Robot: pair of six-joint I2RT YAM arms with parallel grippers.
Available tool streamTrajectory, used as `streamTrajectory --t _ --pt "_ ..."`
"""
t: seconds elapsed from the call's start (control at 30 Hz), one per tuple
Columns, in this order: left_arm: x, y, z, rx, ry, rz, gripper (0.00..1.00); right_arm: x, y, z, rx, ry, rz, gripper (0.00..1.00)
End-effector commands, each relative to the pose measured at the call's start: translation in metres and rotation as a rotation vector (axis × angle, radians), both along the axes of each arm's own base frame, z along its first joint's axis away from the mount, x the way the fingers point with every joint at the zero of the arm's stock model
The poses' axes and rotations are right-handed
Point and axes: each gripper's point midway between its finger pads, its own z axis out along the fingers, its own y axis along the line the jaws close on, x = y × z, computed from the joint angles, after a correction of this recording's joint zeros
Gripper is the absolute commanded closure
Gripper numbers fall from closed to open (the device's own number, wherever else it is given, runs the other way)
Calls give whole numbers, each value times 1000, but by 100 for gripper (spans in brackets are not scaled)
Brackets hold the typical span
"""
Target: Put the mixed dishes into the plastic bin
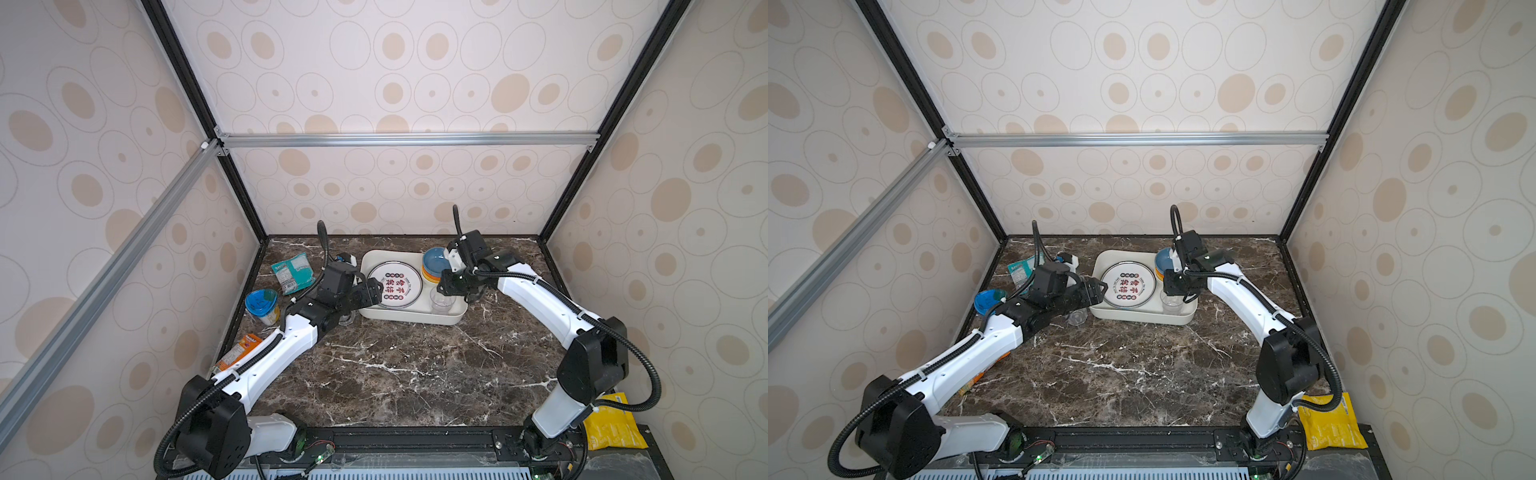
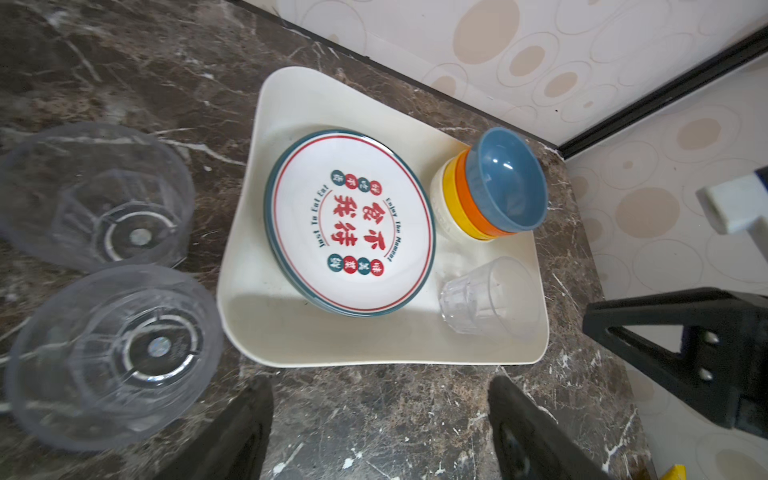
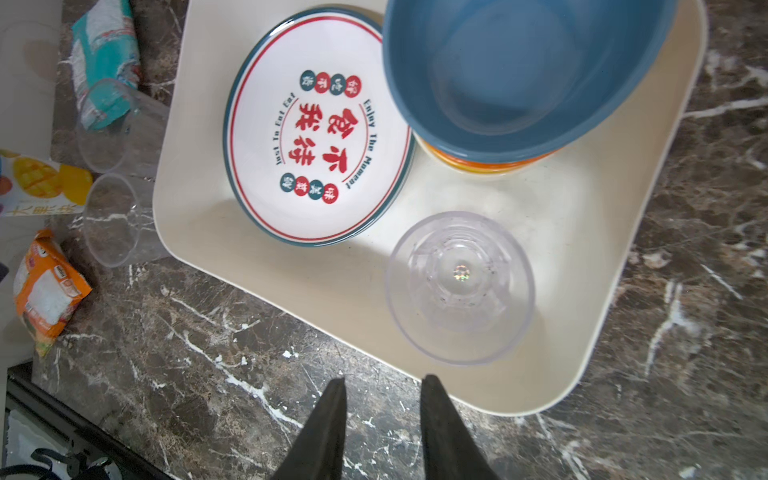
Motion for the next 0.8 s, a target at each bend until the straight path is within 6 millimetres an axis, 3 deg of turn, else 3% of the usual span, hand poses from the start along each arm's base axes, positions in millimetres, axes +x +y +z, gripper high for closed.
streamTrajectory --t 0.0,0.4,0.77 --pt "-6 37 -10 70 41 111 21 -7 14 13 63 -47 46 67" --pt "-12 106 -49 146 129 279 29 -22 31 4 85 -40 96 67" --pt "6 124 -80 150 171 340 40 -25 38 1 81 -35 108 68"
